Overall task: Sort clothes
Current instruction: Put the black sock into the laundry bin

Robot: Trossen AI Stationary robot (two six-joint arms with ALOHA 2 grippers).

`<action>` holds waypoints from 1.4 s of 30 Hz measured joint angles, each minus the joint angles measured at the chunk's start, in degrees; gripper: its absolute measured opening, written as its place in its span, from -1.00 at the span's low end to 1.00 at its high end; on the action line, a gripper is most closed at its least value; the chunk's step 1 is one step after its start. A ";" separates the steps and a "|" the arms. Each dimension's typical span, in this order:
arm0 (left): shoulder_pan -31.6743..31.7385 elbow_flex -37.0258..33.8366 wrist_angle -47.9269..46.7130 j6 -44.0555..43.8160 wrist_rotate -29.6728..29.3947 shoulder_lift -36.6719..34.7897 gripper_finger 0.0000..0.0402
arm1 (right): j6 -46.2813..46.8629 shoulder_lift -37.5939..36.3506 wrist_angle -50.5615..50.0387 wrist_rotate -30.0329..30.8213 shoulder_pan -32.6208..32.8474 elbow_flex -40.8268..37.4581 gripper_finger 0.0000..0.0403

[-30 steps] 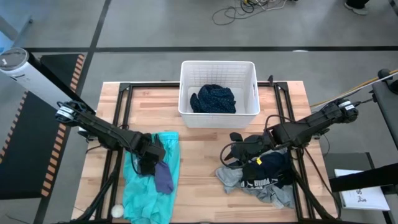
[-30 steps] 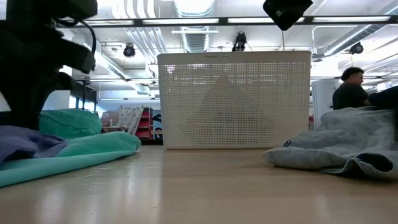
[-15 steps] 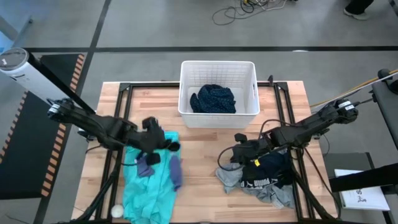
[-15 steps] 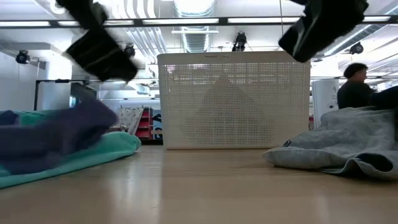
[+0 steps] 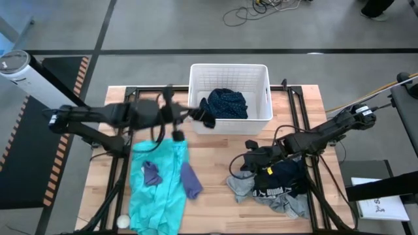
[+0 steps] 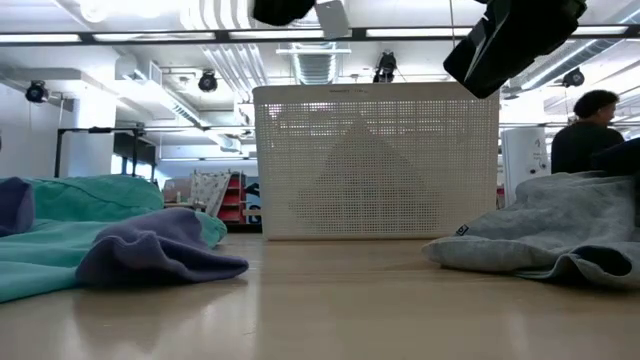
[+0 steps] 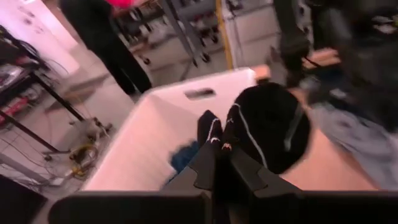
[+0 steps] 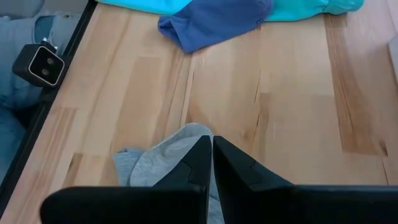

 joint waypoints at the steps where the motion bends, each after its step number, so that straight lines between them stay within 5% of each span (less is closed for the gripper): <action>1: 2.47 0.28 1.06 0.92 2.21 0.83 -1.00 | -0.01 0.00 -0.02 0.00 0.00 0.00 -0.99; 10: 23.12 8.49 5.36 2.63 25.18 15.07 -1.00 | -0.49 0.00 -0.02 0.00 0.00 0.00 -0.99; 16: 28.59 22.66 -2.38 1.78 32.21 28.98 -1.00 | -0.85 0.00 0.00 -0.03 0.00 0.02 -0.99; 23: 28.80 39.66 -21.04 5.60 32.41 44.57 -0.97 | -0.45 0.00 -0.02 -0.11 0.00 0.07 -0.99; 30: 28.88 51.48 -28.59 3.22 31.95 55.80 -0.77 | 0.68 0.00 -0.08 -0.13 0.00 0.07 -0.98; 42: 26.80 57.73 -28.56 3.59 31.97 50.35 -0.03 | 3.25 -0.80 -0.89 -0.24 0.00 0.07 -0.55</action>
